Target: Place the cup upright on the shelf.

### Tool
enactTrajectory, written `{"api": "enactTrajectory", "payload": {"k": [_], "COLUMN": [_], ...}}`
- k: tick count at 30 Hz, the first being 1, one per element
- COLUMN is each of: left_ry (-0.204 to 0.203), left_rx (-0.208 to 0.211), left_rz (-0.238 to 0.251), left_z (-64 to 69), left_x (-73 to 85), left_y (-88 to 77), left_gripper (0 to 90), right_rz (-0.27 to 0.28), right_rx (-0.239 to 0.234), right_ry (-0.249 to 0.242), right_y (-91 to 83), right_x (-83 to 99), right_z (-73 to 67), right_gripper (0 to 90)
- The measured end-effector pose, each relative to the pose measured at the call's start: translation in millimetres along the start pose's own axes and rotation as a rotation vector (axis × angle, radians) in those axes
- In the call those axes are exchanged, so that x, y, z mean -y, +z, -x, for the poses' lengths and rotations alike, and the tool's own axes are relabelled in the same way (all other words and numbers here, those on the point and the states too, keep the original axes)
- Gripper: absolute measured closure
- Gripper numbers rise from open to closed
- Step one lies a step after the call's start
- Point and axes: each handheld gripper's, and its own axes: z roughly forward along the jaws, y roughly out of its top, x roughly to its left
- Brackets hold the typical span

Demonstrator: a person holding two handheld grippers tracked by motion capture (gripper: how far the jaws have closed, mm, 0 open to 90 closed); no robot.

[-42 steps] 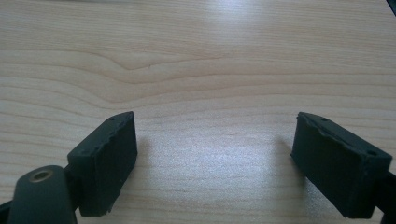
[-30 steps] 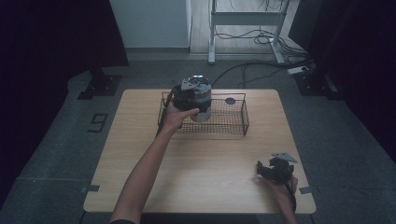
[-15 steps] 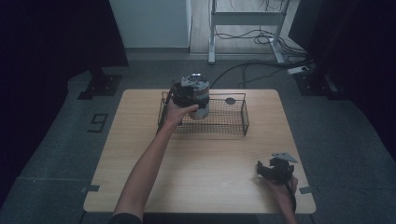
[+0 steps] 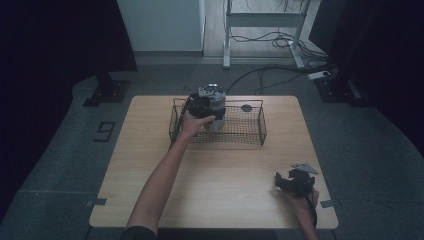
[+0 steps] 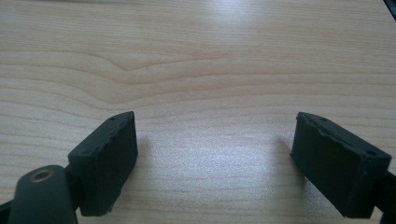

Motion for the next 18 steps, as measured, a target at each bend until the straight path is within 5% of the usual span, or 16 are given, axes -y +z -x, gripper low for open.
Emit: {"api": "enactTrajectory", "payload": {"k": [18], "left_ry": [-0.009], "left_rx": [0.003], "left_rz": [-0.041], "left_z": [4.7], "left_x": [15.3], "left_y": [23.1], "left_gripper": [4.0], "right_rz": [-0.001], "right_rx": [-0.001], "right_ry": [0.001], "right_y": [-0.1], "right_x": [0.0], "right_z": [-0.1], "right_gripper": [14.0]}}
